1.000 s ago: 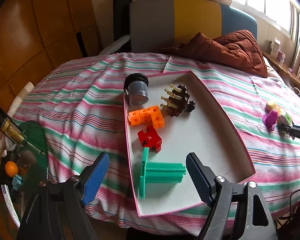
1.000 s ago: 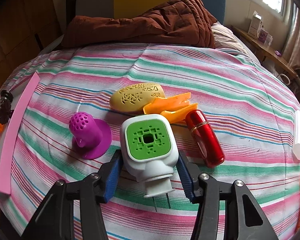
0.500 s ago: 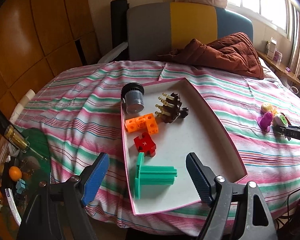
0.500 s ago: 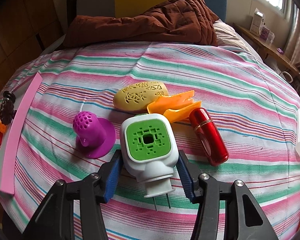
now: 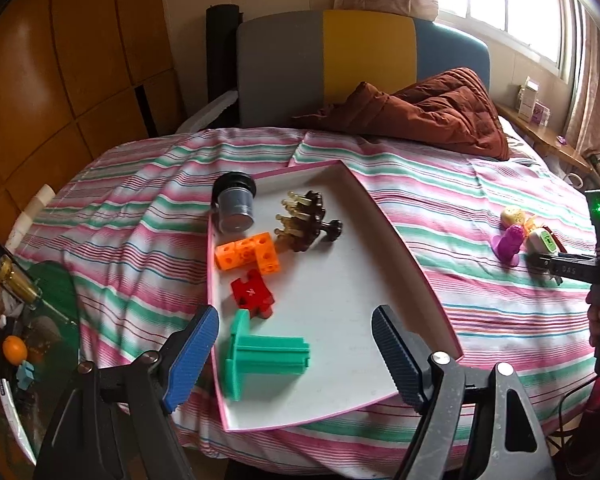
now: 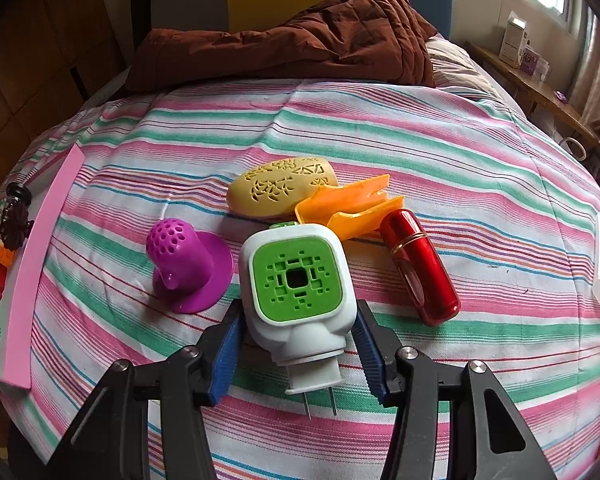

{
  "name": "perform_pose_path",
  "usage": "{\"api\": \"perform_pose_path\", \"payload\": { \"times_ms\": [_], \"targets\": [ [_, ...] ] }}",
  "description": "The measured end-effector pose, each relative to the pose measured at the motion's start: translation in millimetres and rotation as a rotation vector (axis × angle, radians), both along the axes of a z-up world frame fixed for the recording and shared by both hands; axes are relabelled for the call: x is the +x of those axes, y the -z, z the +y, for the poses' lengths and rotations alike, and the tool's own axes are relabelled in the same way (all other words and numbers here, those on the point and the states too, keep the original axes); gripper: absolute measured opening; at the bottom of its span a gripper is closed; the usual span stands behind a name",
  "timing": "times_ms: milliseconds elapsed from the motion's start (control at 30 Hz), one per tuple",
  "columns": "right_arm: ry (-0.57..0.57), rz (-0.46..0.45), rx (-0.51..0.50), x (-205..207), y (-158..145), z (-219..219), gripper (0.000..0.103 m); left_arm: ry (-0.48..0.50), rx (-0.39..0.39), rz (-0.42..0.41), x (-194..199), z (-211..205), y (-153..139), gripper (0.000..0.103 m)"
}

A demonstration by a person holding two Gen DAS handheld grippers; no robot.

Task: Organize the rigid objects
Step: 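Lift the white plug-in device with the right gripper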

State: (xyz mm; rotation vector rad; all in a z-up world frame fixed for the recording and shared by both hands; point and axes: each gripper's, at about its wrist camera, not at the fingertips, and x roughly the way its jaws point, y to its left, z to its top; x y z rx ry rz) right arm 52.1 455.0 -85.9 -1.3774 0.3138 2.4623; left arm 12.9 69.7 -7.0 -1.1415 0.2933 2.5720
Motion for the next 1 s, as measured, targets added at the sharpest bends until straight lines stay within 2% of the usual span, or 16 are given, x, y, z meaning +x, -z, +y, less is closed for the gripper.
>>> {"api": "perform_pose_path", "payload": {
  "times_ms": [233,467,600,800,1000],
  "targets": [
    [-0.009,-0.020,-0.038,4.0,-1.4,-10.8,0.053,0.026,-0.015,0.002,-0.8,1.3,6.0,0.081],
    [0.006,-0.039,-0.071,15.1,-2.3,-31.1,0.053,-0.013,0.032,-0.028,-9.1,-22.4,16.3,0.079],
    [-0.033,-0.040,-0.060,18.6,-3.3,-58.1,0.053,-0.032,0.030,-0.016,-10.5,-30.6,17.2,0.079],
    [-0.076,-0.012,-0.089,16.7,-3.5,-91.9,0.053,-0.073,0.033,-0.010,-12.6,-41.0,12.0,0.079],
    [-0.081,0.053,-0.171,9.2,-11.0,-117.1,0.052,-0.095,0.036,0.022,-11.9,-50.1,0.5,0.079]
  ]
}}
